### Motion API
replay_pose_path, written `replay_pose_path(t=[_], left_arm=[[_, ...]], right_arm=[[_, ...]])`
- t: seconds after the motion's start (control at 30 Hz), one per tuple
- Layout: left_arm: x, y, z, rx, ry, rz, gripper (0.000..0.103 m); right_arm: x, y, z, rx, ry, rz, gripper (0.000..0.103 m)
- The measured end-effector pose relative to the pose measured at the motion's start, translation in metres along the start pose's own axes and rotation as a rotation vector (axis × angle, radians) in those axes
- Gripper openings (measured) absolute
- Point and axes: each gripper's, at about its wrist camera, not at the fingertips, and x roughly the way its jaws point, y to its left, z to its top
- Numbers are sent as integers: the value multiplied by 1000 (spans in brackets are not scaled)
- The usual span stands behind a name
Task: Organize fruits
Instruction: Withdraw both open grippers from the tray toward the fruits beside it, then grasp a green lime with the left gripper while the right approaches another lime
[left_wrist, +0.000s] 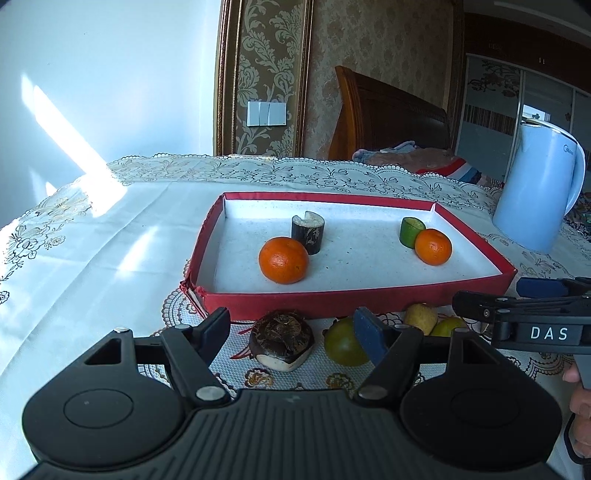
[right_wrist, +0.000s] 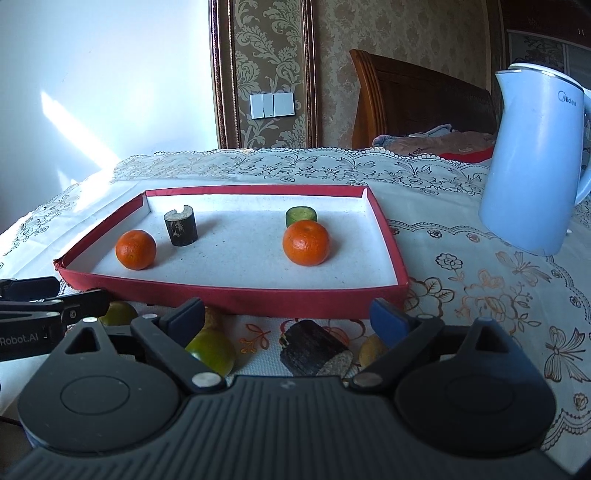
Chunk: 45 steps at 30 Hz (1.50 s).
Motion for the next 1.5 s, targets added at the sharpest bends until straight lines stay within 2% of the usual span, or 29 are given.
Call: replay_pose_path(t=[0.13,0.33,0.43,0.5,0.63,0.73,0.9,1.0,1.2,1.5], left_arm=[[-4,-7,-6,42,3,-16,73],[-8,-17,-13,102,-16,2,74],[-8,-18,-13,102,-17,7,75],[-9,-17,-13,96,-22,11,82],[-8,-15,-12,88,-31,32,82],[-4,-13,-10,76,-13,57,82],[-2,-15,-8,88,-24,82,82],[-1,-19,-7,117,-34,94,83],[0,-24,-3,143,-51,115,83],[0,-20,-1,114,-50,126,84]], right_arm=[[-4,-4,-4,14,-3,2,96],[-10,-13,-7,52,-11,7,96],[-12,-16,-9,59,-9,4,96],[-14,-19,-10,69,-16,-1,96],[-21,-34,-10,115,-49,-33,97],[-20,-41,-12,140,-33,-12,97],[-20,-27,-15,74,-19,53,97],[-20,-22,-16,52,-21,47,97],[-15,-30,-16,105,10,45,97],[-16,-24,-18,69,4,47,97]])
